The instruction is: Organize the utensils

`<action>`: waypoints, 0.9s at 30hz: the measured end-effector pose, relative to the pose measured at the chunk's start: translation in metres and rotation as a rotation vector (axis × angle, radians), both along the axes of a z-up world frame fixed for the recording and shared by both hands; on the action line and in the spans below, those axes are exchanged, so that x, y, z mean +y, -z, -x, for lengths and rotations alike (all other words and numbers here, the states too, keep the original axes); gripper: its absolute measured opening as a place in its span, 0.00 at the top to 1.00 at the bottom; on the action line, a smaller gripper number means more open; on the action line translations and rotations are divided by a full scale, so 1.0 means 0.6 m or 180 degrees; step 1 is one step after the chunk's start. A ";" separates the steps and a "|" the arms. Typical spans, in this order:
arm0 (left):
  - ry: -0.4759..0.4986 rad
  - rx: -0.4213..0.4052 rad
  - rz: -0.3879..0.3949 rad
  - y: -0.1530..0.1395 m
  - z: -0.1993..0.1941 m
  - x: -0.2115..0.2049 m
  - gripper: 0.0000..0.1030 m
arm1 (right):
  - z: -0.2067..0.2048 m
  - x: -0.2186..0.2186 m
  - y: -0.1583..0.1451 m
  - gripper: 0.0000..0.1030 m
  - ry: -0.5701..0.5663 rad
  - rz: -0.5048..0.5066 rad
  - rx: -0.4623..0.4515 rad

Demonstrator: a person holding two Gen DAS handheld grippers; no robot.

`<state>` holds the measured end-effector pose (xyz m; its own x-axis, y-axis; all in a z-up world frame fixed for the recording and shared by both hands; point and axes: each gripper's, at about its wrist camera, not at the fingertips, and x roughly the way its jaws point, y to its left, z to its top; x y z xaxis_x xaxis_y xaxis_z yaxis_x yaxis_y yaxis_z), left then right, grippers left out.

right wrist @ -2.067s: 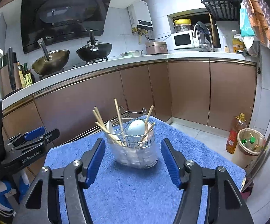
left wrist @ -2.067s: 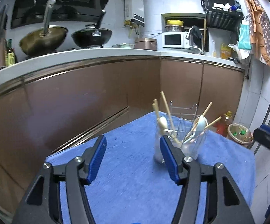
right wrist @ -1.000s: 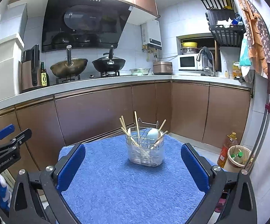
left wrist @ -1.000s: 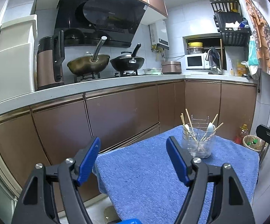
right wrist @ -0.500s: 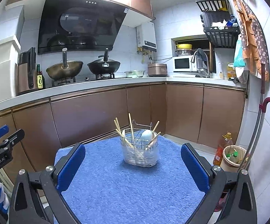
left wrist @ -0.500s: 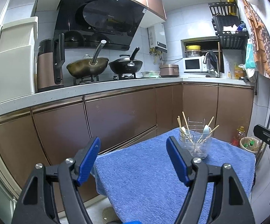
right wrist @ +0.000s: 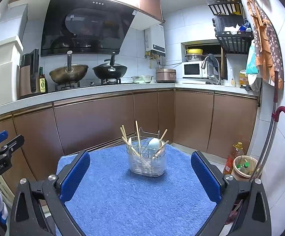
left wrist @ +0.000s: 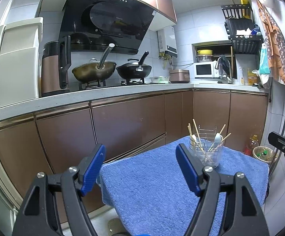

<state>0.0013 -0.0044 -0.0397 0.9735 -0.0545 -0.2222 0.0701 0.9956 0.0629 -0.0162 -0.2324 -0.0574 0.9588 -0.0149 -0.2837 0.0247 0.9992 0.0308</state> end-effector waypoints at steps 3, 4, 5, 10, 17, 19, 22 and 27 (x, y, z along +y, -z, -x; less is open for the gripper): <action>-0.0007 -0.0004 -0.0002 0.000 0.000 0.000 0.29 | 0.001 0.000 -0.001 0.00 0.0001 0.0016 -0.0006; -0.0011 -0.0004 0.0000 0.000 0.001 0.001 0.29 | 0.000 0.002 -0.002 0.00 0.0000 0.0021 -0.0006; -0.0011 -0.0006 0.0001 0.000 0.001 0.003 0.29 | 0.001 0.002 -0.004 0.00 -0.0001 0.0026 -0.0007; -0.0018 -0.0019 -0.0003 0.000 0.006 0.005 0.29 | 0.002 0.004 -0.005 0.00 0.0001 0.0041 -0.0003; -0.0022 -0.0004 -0.0008 0.000 0.009 0.006 0.29 | 0.002 0.004 -0.005 0.00 -0.0002 0.0034 -0.0014; -0.0024 0.0016 -0.0017 0.001 0.007 0.006 0.29 | 0.002 0.004 -0.005 0.00 -0.0001 0.0034 -0.0006; -0.0018 0.0047 -0.0046 0.004 0.006 0.006 0.29 | 0.004 0.005 -0.005 0.00 0.0001 0.0042 0.0005; -0.0013 0.0047 -0.0062 0.005 0.008 0.004 0.29 | 0.004 0.006 -0.005 0.00 0.0003 0.0042 0.0004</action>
<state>-0.0036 -0.0018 -0.0426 0.9703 -0.0461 -0.2374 0.0671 0.9944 0.0812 -0.0186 -0.2288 -0.0545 0.9584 -0.0196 -0.2848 0.0256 0.9995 0.0174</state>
